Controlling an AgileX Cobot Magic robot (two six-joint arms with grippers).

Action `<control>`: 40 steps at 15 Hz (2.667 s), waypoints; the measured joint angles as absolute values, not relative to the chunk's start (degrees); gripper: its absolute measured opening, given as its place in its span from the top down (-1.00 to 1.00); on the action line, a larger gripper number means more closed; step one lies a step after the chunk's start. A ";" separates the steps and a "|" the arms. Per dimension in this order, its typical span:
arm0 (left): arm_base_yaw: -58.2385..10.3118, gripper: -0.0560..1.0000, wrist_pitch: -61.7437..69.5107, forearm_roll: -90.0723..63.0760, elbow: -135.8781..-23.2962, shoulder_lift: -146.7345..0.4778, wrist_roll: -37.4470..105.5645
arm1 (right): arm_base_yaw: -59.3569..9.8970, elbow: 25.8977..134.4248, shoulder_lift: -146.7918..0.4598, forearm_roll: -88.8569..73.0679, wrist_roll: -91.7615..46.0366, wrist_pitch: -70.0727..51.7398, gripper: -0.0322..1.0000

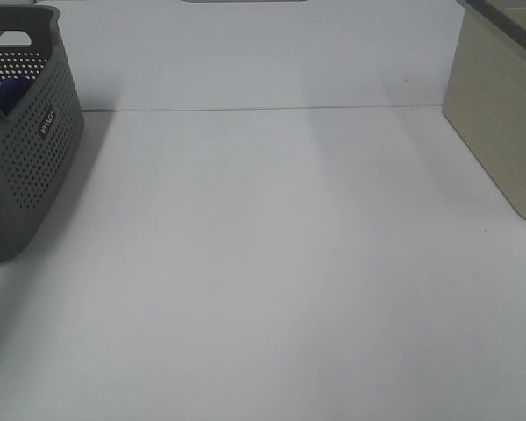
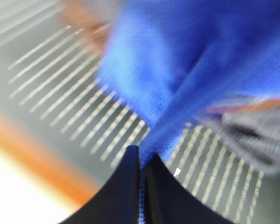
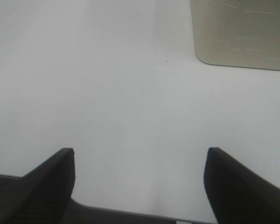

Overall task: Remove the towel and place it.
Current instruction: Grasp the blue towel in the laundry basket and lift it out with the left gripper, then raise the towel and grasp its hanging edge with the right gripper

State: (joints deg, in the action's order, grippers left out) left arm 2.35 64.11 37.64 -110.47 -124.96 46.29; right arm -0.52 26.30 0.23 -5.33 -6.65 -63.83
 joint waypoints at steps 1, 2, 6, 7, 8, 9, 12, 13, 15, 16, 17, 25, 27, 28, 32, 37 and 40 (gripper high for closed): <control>2.29 0.89 65.49 37.82 -111.38 -122.90 43.83 | -0.52 26.30 0.23 -5.33 -6.65 -63.83 -0.52; 2.18 0.89 67.09 37.87 -111.61 -120.49 41.83 | -0.52 26.30 0.23 -5.33 -6.65 -63.83 -0.52; 0.86 0.89 68.58 38.45 -111.78 -112.76 35.41 | -0.52 26.30 0.23 -5.33 -6.65 -63.83 -0.52; 0.11 0.89 68.53 38.67 -111.78 -110.81 34.26 | -0.52 26.30 0.23 -5.33 -6.65 -63.83 -0.52; -0.74 0.89 68.30 39.48 -111.78 -109.26 33.29 | -0.52 26.30 0.23 -5.33 -6.65 -63.83 -0.52; -1.95 0.89 67.67 41.08 -111.78 -107.49 32.03 | -0.52 26.30 0.23 -5.33 -6.65 -63.83 -0.52; -7.10 0.89 61.88 48.87 -111.78 -102.33 30.31 | -0.52 26.30 0.23 -5.33 -6.65 -63.83 -0.52; -9.34 0.89 58.56 50.88 -111.78 -101.07 30.31 | -0.52 26.30 0.23 -5.33 -6.65 -63.83 -0.52; -13.29 0.89 53.80 53.92 -111.84 -99.75 30.25 | -0.52 26.30 0.23 -5.33 -6.65 -63.83 -0.52; -16.90 0.89 50.82 56.89 -111.90 -98.89 30.31 | -0.52 26.30 0.23 -5.33 -6.65 -63.83 -0.52; -20.51 0.89 48.64 59.99 -111.90 -98.20 30.31 | -0.52 26.30 0.23 -5.33 -6.65 -63.83 -0.52; -48.64 0.89 49.68 63.43 -111.38 -96.37 33.69 | -0.52 26.30 0.23 -5.44 -6.99 -63.77 -0.52; -51.85 0.89 50.48 53.51 -110.52 -96.37 39.19 | -0.52 26.59 -0.69 -7.05 -7.22 -62.68 -0.52; -52.71 0.89 52.54 48.36 -110.18 -96.37 44.00 | -0.52 26.76 -1.89 -8.88 -7.85 -61.59 -0.52; -52.94 0.89 62.68 38.45 -110.18 -96.37 57.07 | -0.52 27.10 -6.47 -19.31 -15.87 -54.77 -0.52; -52.94 0.89 67.90 37.59 -110.18 -96.37 58.33 | -0.52 27.10 -24.29 -45.61 -47.78 -44.86 -0.52; -52.94 0.89 67.21 37.59 -110.18 -96.37 58.33 | -0.52 27.10 -34.03 -58.44 -64.00 -42.40 -0.52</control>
State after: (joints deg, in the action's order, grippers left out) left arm -52.94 67.21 37.59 -110.18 -96.37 58.33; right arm -0.52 27.10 -34.03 -58.44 -64.00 -42.40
